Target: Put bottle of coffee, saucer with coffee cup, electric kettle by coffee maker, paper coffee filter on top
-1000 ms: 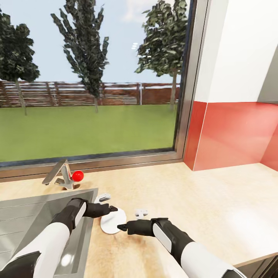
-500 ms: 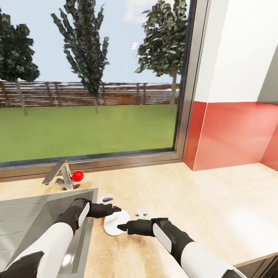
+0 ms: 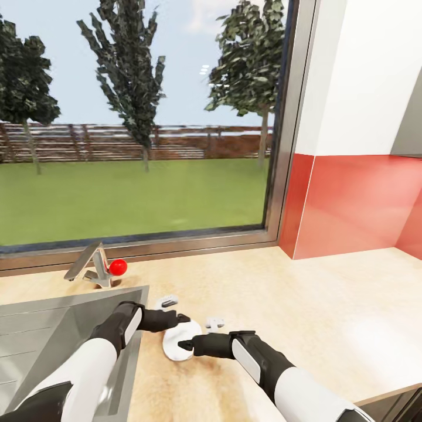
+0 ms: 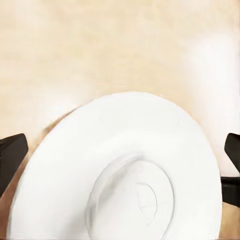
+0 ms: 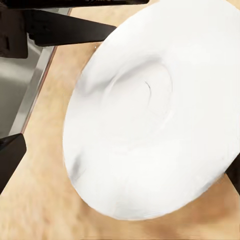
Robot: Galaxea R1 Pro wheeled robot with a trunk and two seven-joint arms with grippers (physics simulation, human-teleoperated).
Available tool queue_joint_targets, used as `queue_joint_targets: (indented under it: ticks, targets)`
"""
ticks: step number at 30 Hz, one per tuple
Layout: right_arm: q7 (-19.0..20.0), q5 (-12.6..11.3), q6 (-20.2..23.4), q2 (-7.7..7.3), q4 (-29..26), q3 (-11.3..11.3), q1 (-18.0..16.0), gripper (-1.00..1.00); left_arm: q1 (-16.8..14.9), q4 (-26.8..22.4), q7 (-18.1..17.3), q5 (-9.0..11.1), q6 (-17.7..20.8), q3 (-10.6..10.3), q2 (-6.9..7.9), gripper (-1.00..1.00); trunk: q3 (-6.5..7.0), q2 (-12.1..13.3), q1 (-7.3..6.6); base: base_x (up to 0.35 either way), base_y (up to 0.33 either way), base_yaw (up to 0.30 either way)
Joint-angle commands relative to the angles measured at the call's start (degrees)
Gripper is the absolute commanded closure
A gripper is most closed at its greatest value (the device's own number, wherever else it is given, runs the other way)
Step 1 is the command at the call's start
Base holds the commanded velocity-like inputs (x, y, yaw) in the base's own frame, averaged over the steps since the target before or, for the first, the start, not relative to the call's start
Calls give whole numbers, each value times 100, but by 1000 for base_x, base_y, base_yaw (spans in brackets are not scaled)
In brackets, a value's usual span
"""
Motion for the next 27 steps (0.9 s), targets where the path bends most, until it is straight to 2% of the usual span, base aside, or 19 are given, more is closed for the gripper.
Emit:
queue_joint_targets:
  ticks: [1,3,8,9,22,27]
  targets:
    - [-14,6,14,-4,3,22,-2,-100,1,402,-73,-89,60,35,-21,-100,-4,-1,4,0,0,0]
    - [-14,6,14,-4,3,22,-2,-100,1,402,-249,-94,60,34,-42,-100,-4,-1,4,0,0,0]
    - [-14,6,14,-4,3,22,-2,-100,1,402,-347,-106,60,27,-28,-100,-4,-1,4,0,0,0]
    - [-14,6,14,-4,3,22,-2,100,0,402,-350,-106,60,26,-25,-100,-4,-1,4,0,0,0]
    - [-12,0,14,-4,-7,22,-2,100,-4,395,-355,-107,60,47,8,-100,-4,-1,4,0,0,0]
    - [-5,-3,14,-4,-52,19,-2,100,-16,322,-353,-138,68,64,65,-100,-4,-1,4,0,0,0]
